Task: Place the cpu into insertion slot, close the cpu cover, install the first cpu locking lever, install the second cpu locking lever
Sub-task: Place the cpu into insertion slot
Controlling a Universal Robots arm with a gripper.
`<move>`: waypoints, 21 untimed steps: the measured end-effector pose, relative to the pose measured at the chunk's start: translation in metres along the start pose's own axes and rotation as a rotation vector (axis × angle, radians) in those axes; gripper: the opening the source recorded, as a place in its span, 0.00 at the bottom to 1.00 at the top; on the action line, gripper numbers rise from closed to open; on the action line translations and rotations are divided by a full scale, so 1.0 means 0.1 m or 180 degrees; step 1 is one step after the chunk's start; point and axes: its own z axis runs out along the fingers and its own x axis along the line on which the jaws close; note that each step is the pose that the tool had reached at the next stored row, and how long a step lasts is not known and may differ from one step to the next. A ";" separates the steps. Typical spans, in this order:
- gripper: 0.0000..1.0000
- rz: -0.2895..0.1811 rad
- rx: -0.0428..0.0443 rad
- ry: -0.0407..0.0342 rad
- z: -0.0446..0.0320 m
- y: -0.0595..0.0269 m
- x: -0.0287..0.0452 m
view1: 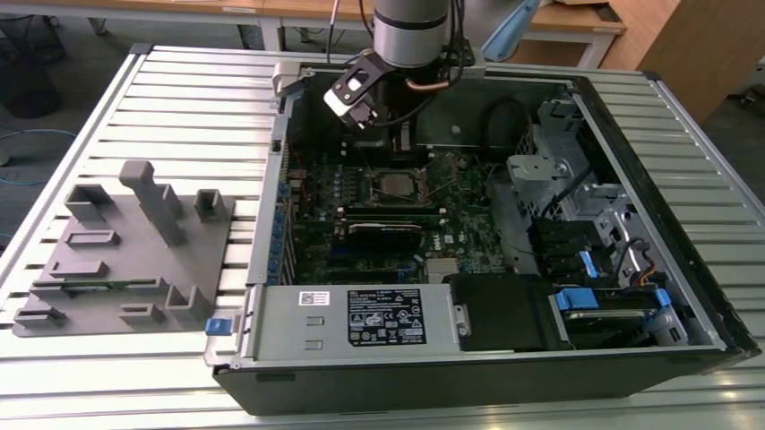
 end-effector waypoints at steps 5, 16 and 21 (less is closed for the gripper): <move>0.11 0.0002 0.0000 0.0040 0.001 0.000 -0.003; 0.11 0.0002 0.0000 0.0040 0.072 -0.004 -0.004; 0.11 0.0002 -0.0001 0.0042 0.086 -0.004 -0.003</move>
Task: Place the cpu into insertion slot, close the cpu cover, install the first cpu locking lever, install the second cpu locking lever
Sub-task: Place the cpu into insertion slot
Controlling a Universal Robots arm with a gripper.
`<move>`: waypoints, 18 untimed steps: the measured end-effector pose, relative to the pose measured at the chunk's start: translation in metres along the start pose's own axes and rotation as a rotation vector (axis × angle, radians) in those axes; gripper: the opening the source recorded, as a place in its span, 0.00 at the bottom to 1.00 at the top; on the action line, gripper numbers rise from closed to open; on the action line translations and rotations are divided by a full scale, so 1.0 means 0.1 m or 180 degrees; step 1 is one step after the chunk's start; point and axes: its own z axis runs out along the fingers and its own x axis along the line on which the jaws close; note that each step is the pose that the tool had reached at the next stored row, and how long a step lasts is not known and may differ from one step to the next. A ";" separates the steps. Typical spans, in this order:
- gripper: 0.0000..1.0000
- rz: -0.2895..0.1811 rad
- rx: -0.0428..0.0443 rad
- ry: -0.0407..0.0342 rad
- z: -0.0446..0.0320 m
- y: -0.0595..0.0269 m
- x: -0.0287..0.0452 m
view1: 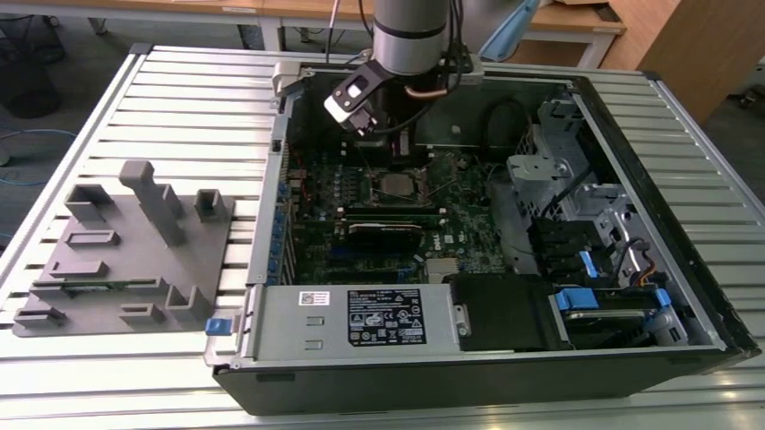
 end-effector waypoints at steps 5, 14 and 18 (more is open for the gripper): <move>0.11 0.0000 0.0001 -0.0001 0.036 -0.002 -0.001; 0.11 0.0000 0.0000 -0.0001 0.090 -0.005 -0.001; 0.11 0.0000 0.0001 -0.0001 0.120 -0.007 -0.003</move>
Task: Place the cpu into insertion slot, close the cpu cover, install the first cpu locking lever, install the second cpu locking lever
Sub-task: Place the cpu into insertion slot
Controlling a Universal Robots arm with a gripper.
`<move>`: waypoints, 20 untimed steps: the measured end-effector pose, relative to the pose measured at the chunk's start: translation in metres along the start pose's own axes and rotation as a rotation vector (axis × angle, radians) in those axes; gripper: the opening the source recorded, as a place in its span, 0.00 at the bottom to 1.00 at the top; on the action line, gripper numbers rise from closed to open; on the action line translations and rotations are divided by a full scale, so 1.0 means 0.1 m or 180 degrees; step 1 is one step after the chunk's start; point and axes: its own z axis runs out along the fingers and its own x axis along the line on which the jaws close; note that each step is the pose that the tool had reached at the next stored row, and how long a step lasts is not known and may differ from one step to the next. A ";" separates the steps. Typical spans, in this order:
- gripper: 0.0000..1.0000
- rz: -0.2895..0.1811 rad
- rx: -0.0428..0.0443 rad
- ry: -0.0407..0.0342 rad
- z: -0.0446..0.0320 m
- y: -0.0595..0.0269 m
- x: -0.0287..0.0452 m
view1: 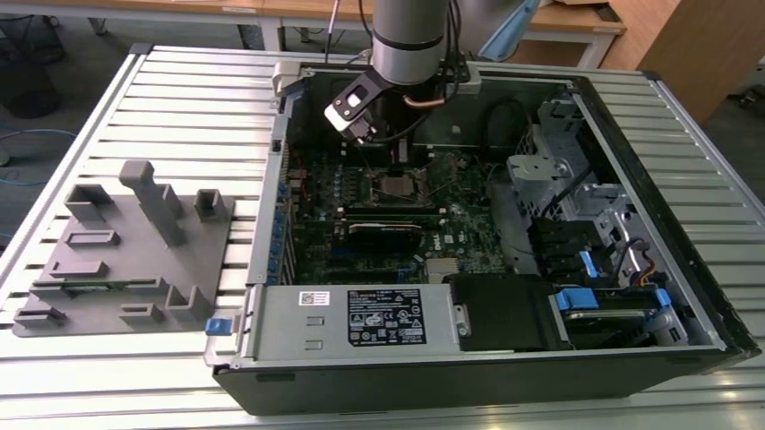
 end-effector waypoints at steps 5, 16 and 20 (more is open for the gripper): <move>0.11 0.0000 -0.0001 0.0002 0.015 0.000 0.000; 0.11 0.0000 0.0000 0.0010 0.048 -0.002 0.000; 0.11 0.0000 0.0000 0.0009 0.057 -0.003 -0.001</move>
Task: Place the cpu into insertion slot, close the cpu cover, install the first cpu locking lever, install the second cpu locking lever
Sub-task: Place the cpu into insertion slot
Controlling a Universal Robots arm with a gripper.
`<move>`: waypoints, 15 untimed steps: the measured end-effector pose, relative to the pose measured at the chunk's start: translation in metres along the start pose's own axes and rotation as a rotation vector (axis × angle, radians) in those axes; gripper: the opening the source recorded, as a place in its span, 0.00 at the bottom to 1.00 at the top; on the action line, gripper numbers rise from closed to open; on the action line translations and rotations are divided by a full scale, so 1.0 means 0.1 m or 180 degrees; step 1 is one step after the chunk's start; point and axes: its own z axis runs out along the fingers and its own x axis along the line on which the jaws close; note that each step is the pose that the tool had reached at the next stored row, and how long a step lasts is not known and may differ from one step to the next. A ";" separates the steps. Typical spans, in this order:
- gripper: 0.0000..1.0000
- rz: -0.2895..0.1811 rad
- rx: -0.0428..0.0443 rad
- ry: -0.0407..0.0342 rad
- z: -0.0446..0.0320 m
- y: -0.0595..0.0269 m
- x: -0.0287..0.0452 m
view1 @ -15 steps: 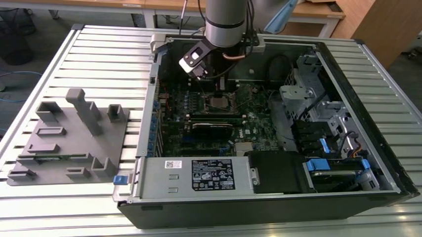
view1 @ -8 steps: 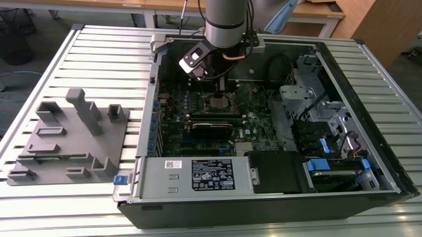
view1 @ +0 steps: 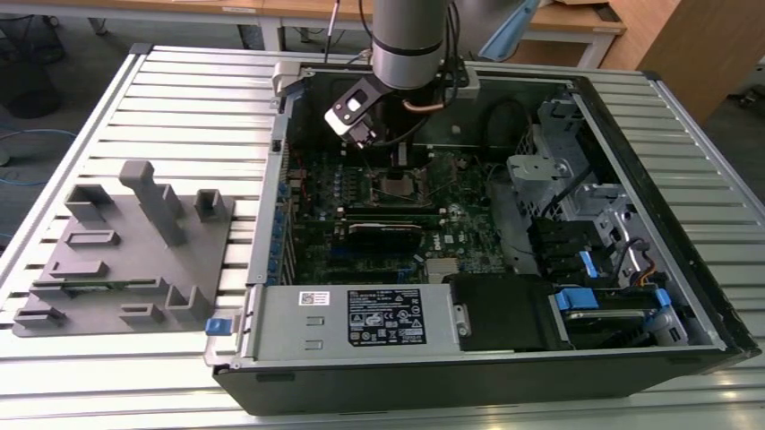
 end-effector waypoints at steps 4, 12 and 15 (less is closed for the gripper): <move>0.11 0.0000 -0.0001 0.0001 0.004 0.001 0.000; 0.11 0.0000 -0.0001 0.0001 0.048 0.003 0.000; 0.11 0.0000 -0.0001 0.0001 0.068 0.014 0.000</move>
